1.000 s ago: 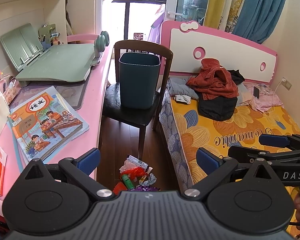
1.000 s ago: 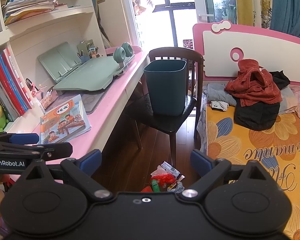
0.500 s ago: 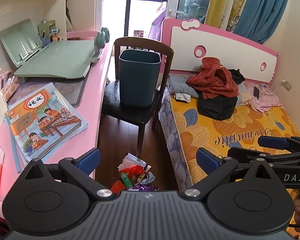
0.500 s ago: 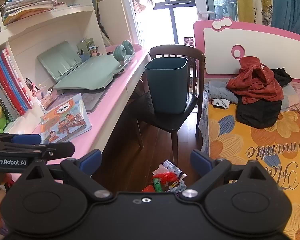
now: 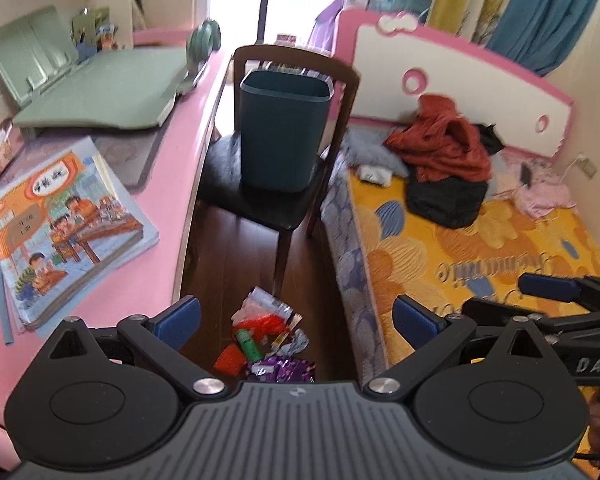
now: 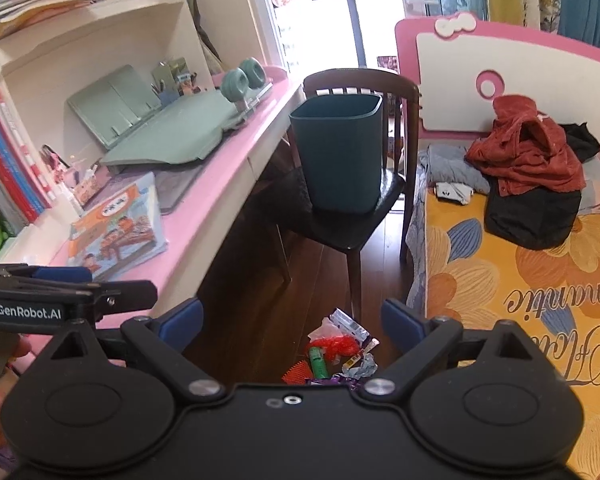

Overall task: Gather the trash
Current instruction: 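Lower both tools to the trash pile while aiming at purple bag and foil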

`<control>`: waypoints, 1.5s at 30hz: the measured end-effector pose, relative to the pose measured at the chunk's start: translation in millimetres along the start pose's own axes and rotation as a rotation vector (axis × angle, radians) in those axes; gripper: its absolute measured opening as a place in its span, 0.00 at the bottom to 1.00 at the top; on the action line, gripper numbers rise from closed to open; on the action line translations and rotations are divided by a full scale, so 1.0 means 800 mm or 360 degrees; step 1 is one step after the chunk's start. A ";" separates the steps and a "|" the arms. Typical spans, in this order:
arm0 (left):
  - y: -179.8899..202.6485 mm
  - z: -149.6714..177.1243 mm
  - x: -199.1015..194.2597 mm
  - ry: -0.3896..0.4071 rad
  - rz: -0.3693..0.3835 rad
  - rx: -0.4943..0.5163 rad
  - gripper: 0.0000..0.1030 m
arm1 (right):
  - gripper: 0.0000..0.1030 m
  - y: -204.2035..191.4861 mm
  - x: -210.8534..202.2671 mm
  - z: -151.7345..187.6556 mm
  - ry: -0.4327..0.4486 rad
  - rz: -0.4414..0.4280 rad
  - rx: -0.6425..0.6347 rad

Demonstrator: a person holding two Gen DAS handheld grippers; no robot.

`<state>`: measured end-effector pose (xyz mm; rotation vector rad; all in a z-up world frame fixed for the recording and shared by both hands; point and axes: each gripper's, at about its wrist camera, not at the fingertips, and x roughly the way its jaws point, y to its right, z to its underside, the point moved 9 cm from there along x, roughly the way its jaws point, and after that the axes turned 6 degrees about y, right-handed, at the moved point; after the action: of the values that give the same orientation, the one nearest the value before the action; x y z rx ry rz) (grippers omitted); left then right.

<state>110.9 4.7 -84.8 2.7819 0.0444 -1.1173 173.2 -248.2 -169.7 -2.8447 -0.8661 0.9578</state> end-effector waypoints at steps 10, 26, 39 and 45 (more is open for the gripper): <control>0.004 0.003 0.162 -0.0171 -0.0104 -0.0066 1.00 | 0.93 0.074 0.152 0.002 -0.0222 -0.0124 -0.0169; -0.041 0.214 0.458 -0.0682 -0.0270 -0.0239 0.99 | 0.87 0.143 0.479 0.136 -0.0634 -0.0303 -0.0454; -0.028 0.332 0.669 -0.0757 -0.0039 0.0209 0.99 | 0.80 0.210 0.707 0.306 -0.0953 -0.0100 -0.0076; 0.005 0.381 0.761 -0.0813 0.0246 0.0702 0.99 | 0.81 0.240 0.775 0.389 -0.1184 -0.0087 0.0012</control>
<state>342.5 -58.8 -721.5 2.6684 -0.5193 -1.9461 502.2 -142.4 -801.7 -2.4169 -0.9432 2.0457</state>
